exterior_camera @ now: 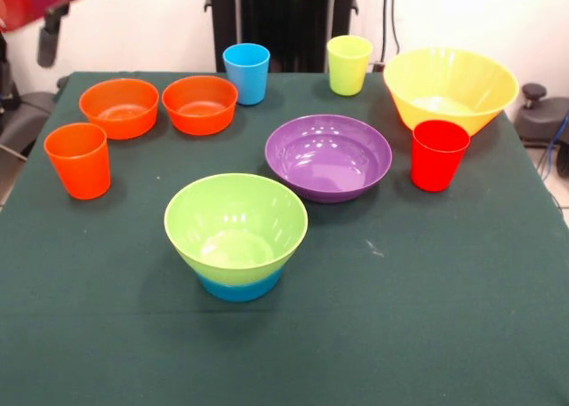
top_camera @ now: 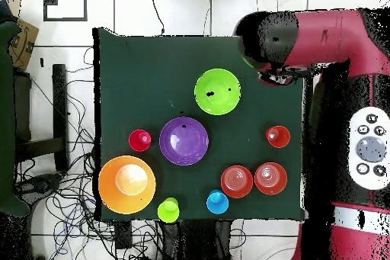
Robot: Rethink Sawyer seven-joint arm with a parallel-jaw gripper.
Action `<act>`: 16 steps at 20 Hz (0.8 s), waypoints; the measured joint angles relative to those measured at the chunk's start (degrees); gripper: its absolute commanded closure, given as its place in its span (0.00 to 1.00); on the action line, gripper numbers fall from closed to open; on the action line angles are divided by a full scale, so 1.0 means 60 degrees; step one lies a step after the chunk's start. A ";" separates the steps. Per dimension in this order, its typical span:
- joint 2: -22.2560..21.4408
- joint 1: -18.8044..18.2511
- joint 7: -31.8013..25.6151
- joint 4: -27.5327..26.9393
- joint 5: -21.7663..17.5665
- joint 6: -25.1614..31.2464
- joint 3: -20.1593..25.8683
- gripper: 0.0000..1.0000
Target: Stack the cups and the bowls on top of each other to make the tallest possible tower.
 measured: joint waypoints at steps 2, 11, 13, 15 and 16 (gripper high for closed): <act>-0.0174 -0.0016 0.0000 0.0003 0.0036 0.0002 0.0000 0.00; -0.0153 -0.0187 0.0000 0.0105 0.0722 0.0000 0.0000 0.00; -0.0043 -0.0320 0.0000 0.0243 0.1084 -0.0004 0.0017 0.00; 0.0048 -0.0434 0.0000 0.0369 0.1358 -0.0008 0.0032 0.00; 0.0074 -0.0458 0.0000 0.0395 0.1415 -0.0008 0.0034 0.00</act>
